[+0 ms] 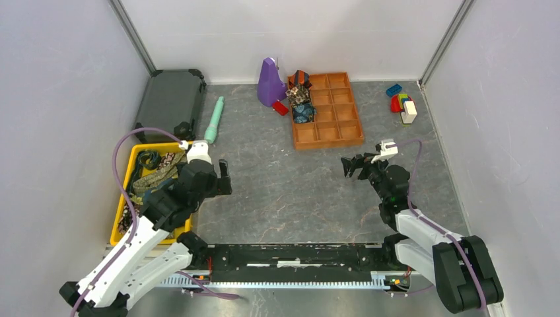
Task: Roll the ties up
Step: Pick up the tie from the bin.
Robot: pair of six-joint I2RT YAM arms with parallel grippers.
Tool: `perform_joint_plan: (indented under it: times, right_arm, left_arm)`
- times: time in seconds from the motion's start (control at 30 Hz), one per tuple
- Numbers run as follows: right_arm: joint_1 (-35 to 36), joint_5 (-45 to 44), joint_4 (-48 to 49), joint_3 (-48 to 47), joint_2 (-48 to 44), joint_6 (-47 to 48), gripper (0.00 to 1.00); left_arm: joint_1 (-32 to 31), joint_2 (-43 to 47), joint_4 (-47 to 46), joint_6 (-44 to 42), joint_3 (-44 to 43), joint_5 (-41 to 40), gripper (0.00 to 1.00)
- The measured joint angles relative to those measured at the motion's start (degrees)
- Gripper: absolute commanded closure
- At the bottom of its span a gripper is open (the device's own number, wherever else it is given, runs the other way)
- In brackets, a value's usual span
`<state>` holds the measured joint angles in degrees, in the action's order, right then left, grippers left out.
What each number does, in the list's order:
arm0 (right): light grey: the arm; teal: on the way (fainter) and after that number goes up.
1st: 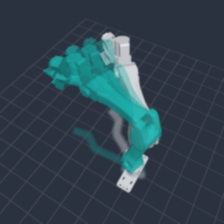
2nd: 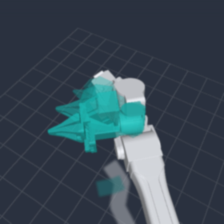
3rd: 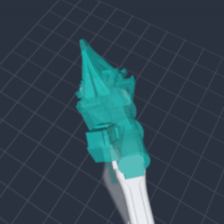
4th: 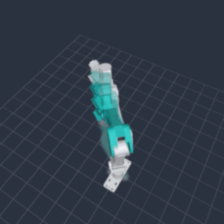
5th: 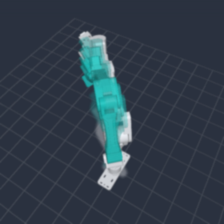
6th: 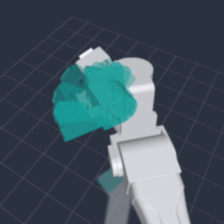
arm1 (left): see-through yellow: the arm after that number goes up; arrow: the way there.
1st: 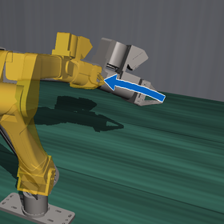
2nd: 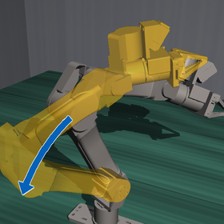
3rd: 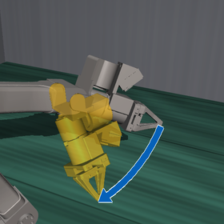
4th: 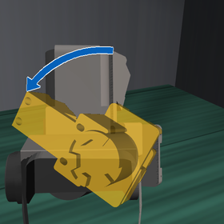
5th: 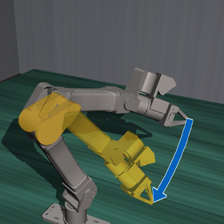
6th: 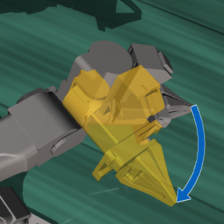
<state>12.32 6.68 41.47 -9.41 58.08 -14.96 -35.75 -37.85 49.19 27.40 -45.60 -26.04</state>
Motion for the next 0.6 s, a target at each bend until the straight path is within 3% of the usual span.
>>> perform_joint_plan:
  times: [0.37, 0.6]
  right_arm:
    - [0.00, -1.88, -5.22, -5.77, 4.79, -0.31, 0.02]
    - [0.00, -2.84, -7.98, -6.69, 6.01, -0.50, 0.02]
  left_arm:
    - [0.52, -3.54, 2.49, 3.06, -3.52, -4.42, 0.00]
    - [10.47, -13.55, 7.91, 6.14, -14.53, -7.98, 0.00]
